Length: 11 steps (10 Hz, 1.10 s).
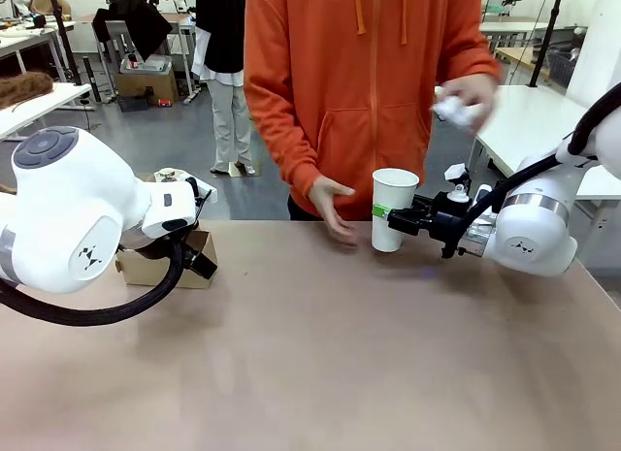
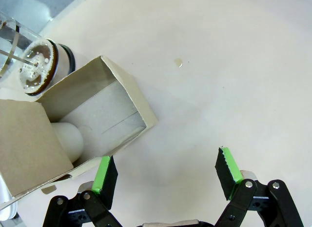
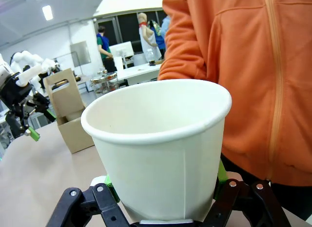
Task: Pour a drink into a cup and package it in a carrier.
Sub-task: When a person places the Paper Cup Lid on the 600 ml Paper Cup , lift the 600 ml Paper Cup.
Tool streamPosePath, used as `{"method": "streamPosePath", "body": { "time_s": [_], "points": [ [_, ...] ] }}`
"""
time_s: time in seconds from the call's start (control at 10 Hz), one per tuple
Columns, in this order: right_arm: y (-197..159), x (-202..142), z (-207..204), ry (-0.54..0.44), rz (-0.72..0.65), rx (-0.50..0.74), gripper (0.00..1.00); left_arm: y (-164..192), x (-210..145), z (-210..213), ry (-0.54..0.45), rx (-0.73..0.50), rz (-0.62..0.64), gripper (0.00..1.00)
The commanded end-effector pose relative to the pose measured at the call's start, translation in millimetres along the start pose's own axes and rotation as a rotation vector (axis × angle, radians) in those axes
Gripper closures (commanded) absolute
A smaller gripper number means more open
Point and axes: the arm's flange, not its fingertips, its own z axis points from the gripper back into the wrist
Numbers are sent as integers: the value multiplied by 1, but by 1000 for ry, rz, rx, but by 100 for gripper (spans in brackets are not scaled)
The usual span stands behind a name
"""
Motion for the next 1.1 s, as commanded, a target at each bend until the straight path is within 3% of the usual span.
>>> {"method": "streamPosePath", "body": {
  "time_s": [0.0, 1.0],
  "points": [
    [1, 5, -2, -3, 13, -12, 19, 0, 0, 0, -1, -1, 1, 0],
    [1, 5, -2, -3, 13, -12, 19, 0, 0, 0, -1, -1, 1, 0]
  ]
}}
